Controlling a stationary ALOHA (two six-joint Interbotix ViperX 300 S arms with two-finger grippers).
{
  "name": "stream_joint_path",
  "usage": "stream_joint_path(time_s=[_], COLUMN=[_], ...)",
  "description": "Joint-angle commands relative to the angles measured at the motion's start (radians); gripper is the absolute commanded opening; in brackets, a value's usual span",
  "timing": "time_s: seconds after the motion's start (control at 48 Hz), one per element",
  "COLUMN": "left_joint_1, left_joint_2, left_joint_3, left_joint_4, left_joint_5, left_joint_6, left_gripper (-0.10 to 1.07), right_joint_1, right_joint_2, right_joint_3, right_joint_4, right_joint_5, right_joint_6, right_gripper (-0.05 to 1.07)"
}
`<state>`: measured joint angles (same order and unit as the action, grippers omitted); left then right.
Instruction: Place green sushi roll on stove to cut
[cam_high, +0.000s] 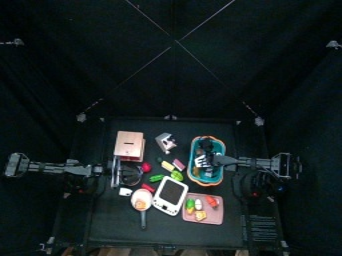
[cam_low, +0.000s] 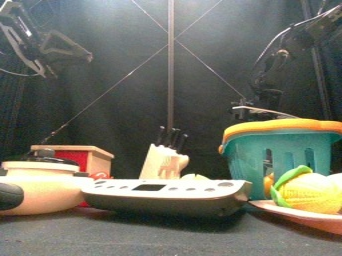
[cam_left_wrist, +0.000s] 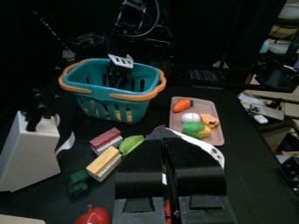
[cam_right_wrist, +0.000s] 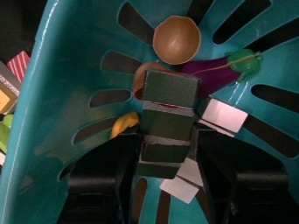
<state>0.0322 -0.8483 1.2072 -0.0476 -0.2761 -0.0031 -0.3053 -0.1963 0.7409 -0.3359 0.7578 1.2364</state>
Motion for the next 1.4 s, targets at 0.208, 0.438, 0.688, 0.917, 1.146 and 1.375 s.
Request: stream_joint_path(time_s=[0.208, 0.438, 0.688, 0.917, 1.146, 1.375], left_joint_1=[0.038, 0.046, 0.051, 0.055, 0.057, 0.057], left_joint_2=[-0.006, -0.021, -0.029, -0.029, -0.029, -0.029], left_joint_3=[-0.02, -0.017, -0.015, -0.014, -0.012, -0.012], left_joint_4=[-0.002, -0.002, -0.002, -0.002, -0.002, -0.008], left_joint_5=[-0.005, -0.005, -0.005, -0.005, -0.005, -0.005], left_joint_6=[0.005, 0.005, 0.005, 0.005, 0.002, 0.002], left_gripper=[0.25, 0.25, 0.25, 0.25, 0.25, 0.25], right_joint_1=[0.015, 0.057, 0.164, 0.255, 0.299, 0.344], right_joint_2=[-0.112, -0.236, -0.284, -0.239, -0.146, -0.023], right_joint_3=[-0.04, -0.048, -0.078, -0.147, -0.225, -0.383], right_joint_4=[0.002, 0.018, 0.055, 0.081, 0.179, 0.173], right_joint_5=[0.049, 0.054, -0.034, -0.198, -0.141, 0.109], right_joint_6=[-0.006, -0.003, 0.005, 0.006, 0.018, 0.026], right_gripper=[0.49, 0.49, 0.49, 0.49, 0.49, 0.49])
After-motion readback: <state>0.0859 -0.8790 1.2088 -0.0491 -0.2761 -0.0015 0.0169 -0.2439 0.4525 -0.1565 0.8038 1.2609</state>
